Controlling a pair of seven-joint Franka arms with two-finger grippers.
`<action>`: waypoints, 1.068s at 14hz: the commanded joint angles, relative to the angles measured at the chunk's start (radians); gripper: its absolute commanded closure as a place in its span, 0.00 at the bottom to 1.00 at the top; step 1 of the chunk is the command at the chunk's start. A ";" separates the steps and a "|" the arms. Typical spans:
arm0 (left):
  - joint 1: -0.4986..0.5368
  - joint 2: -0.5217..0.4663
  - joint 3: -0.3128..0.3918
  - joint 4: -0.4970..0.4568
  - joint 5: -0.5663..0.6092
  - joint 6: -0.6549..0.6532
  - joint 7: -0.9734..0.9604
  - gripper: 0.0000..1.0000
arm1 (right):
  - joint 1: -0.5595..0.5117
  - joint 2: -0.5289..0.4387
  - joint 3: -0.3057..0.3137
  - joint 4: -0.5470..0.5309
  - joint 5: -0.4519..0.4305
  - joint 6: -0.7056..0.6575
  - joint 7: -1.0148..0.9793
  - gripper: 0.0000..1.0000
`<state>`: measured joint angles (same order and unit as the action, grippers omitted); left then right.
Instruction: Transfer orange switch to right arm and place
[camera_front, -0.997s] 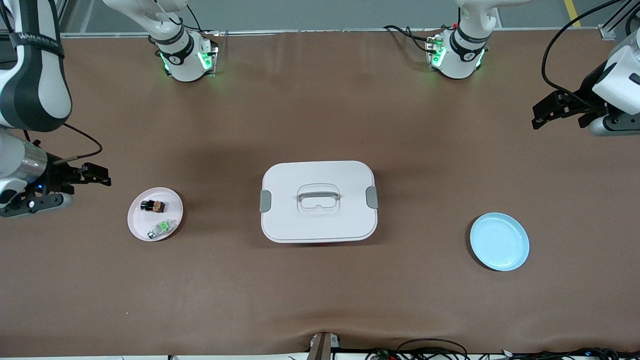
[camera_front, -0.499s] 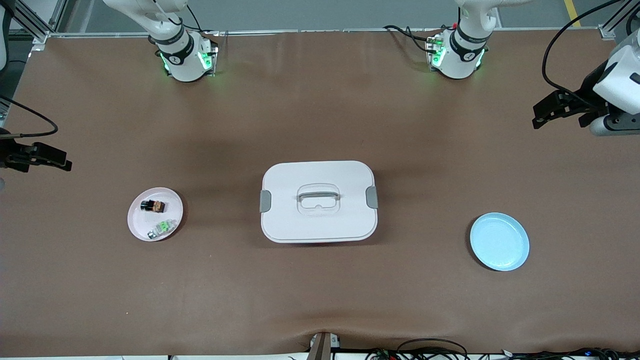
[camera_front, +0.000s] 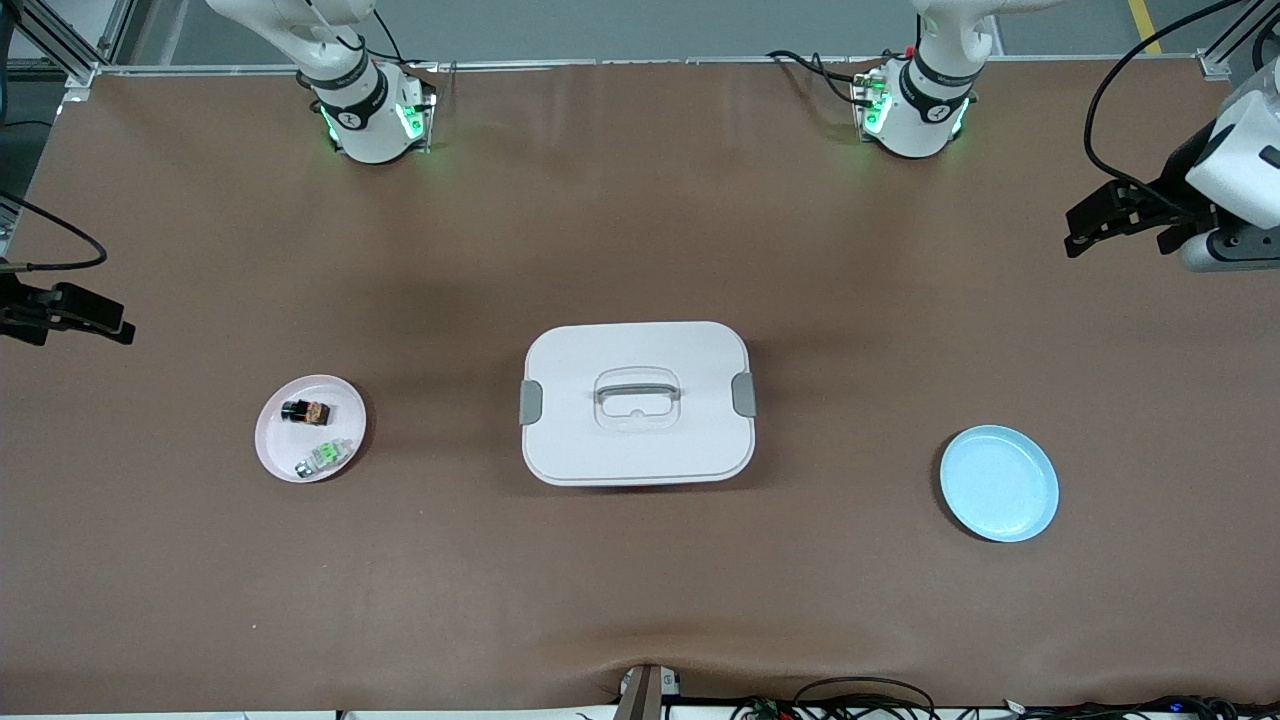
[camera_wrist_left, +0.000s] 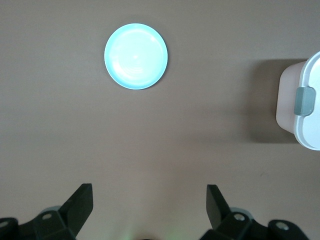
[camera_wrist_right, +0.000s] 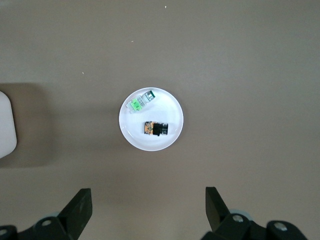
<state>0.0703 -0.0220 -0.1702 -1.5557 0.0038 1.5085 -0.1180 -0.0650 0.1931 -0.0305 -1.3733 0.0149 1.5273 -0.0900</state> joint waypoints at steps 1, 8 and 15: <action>0.006 -0.013 0.005 0.000 -0.005 -0.016 0.018 0.00 | -0.007 -0.012 0.006 0.042 -0.004 -0.081 0.010 0.00; 0.031 -0.015 0.003 -0.003 -0.004 -0.016 0.018 0.00 | -0.004 -0.032 0.009 0.042 -0.001 -0.118 -0.004 0.00; 0.031 -0.026 0.003 -0.004 -0.004 -0.014 0.018 0.00 | -0.010 -0.073 0.006 0.028 0.026 -0.197 -0.004 0.00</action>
<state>0.0971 -0.0234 -0.1670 -1.5552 0.0038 1.5074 -0.1175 -0.0647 0.1372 -0.0287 -1.3318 0.0245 1.3425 -0.0908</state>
